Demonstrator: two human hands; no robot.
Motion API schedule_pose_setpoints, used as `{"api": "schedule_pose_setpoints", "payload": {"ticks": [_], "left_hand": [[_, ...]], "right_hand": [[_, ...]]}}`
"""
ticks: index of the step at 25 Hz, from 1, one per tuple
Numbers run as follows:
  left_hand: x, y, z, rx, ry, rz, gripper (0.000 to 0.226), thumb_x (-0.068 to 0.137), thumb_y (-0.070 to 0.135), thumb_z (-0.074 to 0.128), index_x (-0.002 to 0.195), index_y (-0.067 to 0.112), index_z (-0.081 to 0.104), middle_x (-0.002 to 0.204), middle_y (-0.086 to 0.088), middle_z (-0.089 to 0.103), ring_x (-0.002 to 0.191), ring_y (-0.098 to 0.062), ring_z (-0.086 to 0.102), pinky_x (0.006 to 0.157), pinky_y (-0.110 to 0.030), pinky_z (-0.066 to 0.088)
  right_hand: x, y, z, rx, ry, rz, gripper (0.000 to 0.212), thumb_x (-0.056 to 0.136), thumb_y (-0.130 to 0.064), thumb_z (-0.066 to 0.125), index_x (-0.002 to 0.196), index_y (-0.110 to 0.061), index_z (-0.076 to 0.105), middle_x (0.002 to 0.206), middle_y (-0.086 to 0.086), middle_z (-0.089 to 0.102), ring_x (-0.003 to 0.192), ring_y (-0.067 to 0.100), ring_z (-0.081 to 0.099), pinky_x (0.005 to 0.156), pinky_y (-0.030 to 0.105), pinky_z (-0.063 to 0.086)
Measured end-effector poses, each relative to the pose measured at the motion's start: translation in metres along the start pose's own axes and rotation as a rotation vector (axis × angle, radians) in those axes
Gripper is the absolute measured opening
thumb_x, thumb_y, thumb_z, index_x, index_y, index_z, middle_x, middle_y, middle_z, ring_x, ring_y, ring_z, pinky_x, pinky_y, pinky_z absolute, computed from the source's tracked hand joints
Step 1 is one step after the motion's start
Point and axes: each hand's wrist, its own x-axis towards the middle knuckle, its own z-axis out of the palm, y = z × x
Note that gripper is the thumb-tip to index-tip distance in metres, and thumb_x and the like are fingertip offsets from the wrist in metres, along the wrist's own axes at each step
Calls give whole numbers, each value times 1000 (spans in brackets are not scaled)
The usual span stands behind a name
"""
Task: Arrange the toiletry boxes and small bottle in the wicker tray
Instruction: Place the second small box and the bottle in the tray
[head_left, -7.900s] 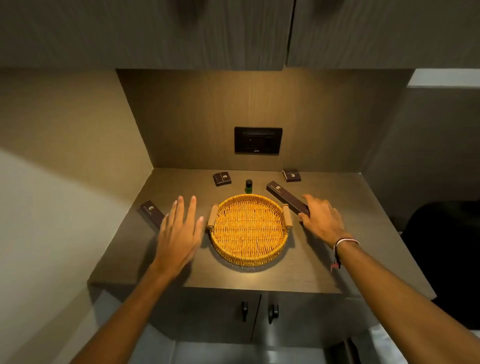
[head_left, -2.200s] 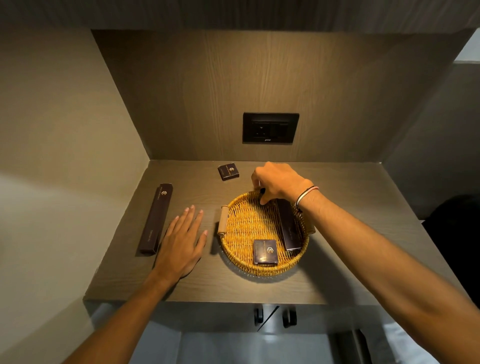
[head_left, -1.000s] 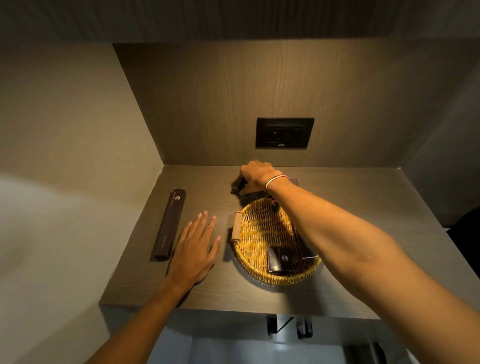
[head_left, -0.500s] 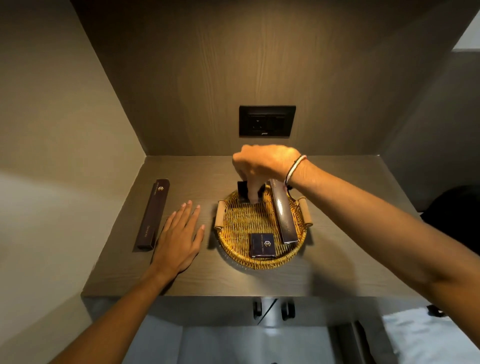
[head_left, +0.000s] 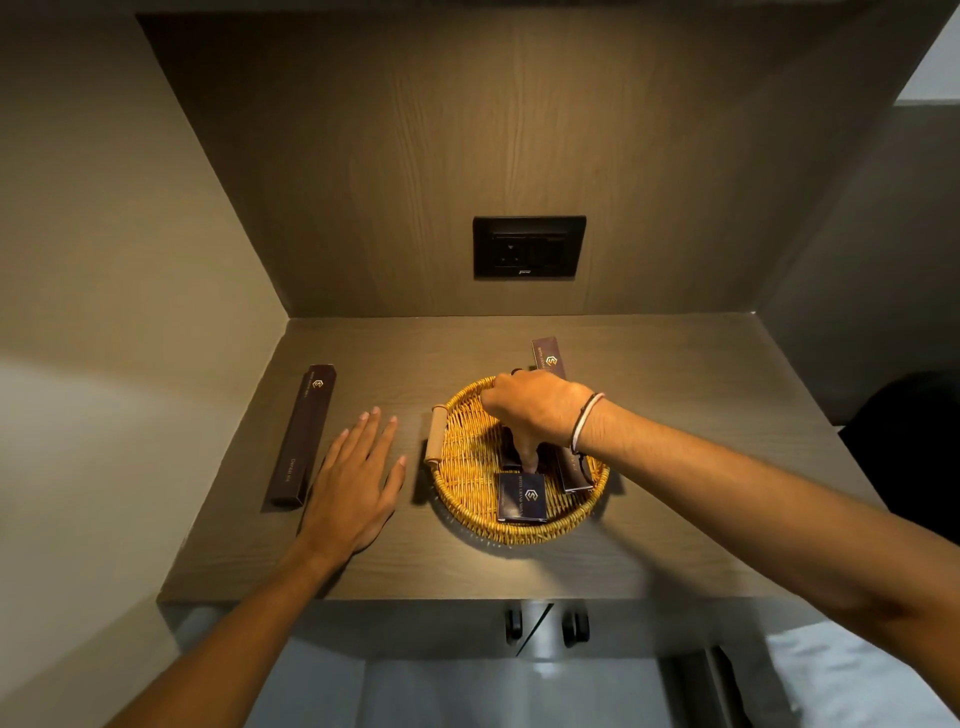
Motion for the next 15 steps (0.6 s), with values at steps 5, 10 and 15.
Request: {"api": "schedule_pose_setpoints", "payload": {"ticks": [5, 10, 15], "left_hand": [[1, 2, -2, -10, -15, -11, 66, 97, 51, 19, 155, 19, 21, 164, -7, 21, 152, -18, 14, 124, -44, 17], [0, 3, -4, 8, -24, -14, 66, 98, 50, 18, 155, 17, 21, 164, -7, 20, 153, -18, 13, 125, -44, 15], [-1, 7, -5, 4, -16, -15, 66, 98, 49, 19, 155, 16, 22, 164, -8, 21, 152, -20, 14, 124, -44, 16]], "right_hand": [[-8, 15, -6, 138, 267, 18, 47, 74, -52, 80, 94, -15, 57, 86, 2, 49, 79, 26, 56, 64, 36, 45], [-13, 65, 8, 358, 906, 212, 40, 99, -51, 46, 87, -15, 59, 79, 2, 62, 71, 22, 60, 61, 38, 51], [-14, 130, 96, 465, 847, 516, 24, 101, -16, 41, 113, -6, 60, 109, 16, 63, 102, 35, 59, 87, 49, 47]]}}
